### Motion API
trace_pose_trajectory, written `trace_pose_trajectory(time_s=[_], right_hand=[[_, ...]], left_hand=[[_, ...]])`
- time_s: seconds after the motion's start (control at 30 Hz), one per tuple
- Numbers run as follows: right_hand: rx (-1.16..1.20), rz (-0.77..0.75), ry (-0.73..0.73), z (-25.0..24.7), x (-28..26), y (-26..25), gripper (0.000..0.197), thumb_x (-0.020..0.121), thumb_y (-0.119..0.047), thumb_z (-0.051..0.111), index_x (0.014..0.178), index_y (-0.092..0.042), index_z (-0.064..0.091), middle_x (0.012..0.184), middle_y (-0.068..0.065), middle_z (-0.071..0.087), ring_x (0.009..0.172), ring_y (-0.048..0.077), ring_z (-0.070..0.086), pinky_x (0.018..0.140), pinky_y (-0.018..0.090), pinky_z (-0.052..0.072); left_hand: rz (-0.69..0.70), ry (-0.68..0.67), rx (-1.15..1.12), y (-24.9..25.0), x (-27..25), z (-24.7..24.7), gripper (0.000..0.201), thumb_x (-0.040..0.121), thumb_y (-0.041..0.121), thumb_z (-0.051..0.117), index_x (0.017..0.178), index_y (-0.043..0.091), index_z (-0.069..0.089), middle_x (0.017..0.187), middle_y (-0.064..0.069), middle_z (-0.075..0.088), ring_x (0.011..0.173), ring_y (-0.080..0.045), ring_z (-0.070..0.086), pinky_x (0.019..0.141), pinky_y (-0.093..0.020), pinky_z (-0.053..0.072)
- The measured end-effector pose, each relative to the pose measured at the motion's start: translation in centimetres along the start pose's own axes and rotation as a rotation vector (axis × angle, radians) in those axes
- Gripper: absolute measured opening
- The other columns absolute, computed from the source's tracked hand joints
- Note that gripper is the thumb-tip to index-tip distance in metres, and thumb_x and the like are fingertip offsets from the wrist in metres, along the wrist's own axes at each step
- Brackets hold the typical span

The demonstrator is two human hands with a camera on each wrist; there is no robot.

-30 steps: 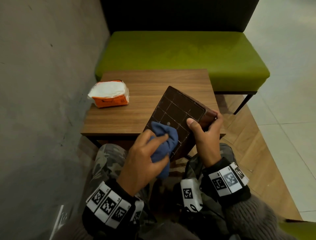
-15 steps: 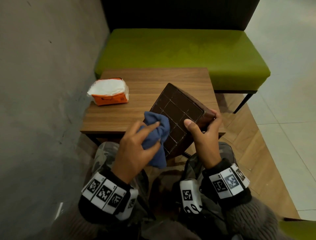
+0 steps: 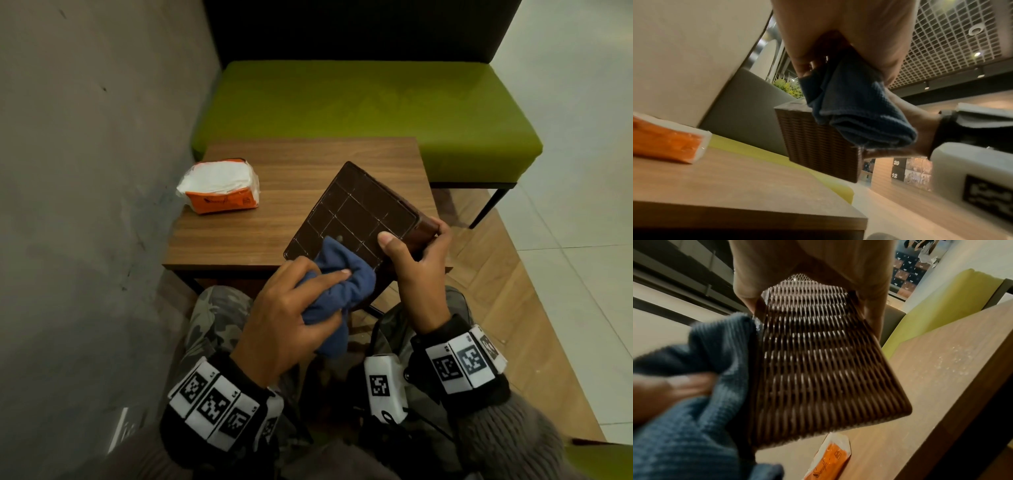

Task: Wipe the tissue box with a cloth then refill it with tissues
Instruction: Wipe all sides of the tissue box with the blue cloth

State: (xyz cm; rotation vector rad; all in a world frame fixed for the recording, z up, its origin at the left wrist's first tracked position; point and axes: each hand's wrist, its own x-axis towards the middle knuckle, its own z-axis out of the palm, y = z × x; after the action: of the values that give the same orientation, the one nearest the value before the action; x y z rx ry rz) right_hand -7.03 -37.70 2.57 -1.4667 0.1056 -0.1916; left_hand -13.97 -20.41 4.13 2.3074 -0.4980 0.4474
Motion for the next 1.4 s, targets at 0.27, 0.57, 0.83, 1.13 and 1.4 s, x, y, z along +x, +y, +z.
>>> trace_pose_trajectory(time_s=[0.27, 0.57, 0.83, 1.13, 1.4], right_hand=[[0.016, 0.043, -0.039, 0.0, -0.2, 0.4, 0.094, 0.056, -0.048, 0.07, 0.132, -0.012, 0.029, 0.106, -0.004, 0.057, 0.087, -0.002, 0.065, 0.08, 0.024, 0.053], [-0.023, -0.065, -0.08, -0.1, -0.3, -0.6, 0.095, 0.058, -0.045, 0.068, 0.134, -0.006, 0.028, 0.106, -0.009, 0.055, 0.087, -0.014, 0.061, 0.073, 0.008, 0.047], [0.003, -0.001, -0.03, -0.2, 0.0, 0.2, 0.097, 0.054, -0.05, 0.068, 0.134, -0.01, 0.031, 0.107, -0.003, 0.055, 0.08, -0.012, 0.06, 0.07, 0.01, 0.048], [-0.174, -0.047, -0.151, -0.1, -1.0, 0.7, 0.095, 0.057, -0.053, 0.074, 0.133, -0.023, 0.026, 0.122, -0.006, 0.052, 0.106, -0.002, 0.057, 0.088, 0.02, 0.049], [-0.298, -0.122, -0.326, -0.1, -0.7, 0.8, 0.098, 0.054, -0.045, 0.08, 0.132, -0.018, 0.028, 0.127, -0.005, 0.051, 0.117, 0.003, 0.054, 0.099, 0.026, 0.045]], left_hand=[[-0.011, -0.078, -0.021, 0.0, -1.1, 0.3, 0.048, 0.078, 0.029, 0.062, 0.125, 0.02, 0.055, 0.1, 0.006, 0.046, 0.09, -0.012, 0.05, 0.076, -0.031, 0.047], [-0.089, 0.044, -0.066, -0.4, 2.2, 0.3, 0.051, 0.083, 0.029, 0.059, 0.132, 0.022, 0.048, 0.148, 0.002, 0.03, 0.14, -0.016, 0.024, 0.113, -0.02, 0.022], [-0.094, -0.112, -0.065, 0.4, 0.2, 0.9, 0.062, 0.086, 0.023, 0.057, 0.142, 0.015, 0.032, 0.153, -0.001, 0.027, 0.141, -0.005, 0.02, 0.114, -0.014, 0.016], [-0.321, 0.194, -0.25, -2.9, 1.7, 1.4, 0.051, 0.086, 0.023, 0.061, 0.134, 0.013, 0.047, 0.145, 0.001, 0.041, 0.133, -0.001, 0.035, 0.109, -0.018, 0.031], [0.128, -0.136, -0.204, -1.0, 4.1, 0.2, 0.051, 0.087, 0.013, 0.063, 0.135, 0.007, 0.046, 0.15, -0.006, 0.033, 0.143, -0.016, 0.022, 0.117, -0.033, 0.02]])
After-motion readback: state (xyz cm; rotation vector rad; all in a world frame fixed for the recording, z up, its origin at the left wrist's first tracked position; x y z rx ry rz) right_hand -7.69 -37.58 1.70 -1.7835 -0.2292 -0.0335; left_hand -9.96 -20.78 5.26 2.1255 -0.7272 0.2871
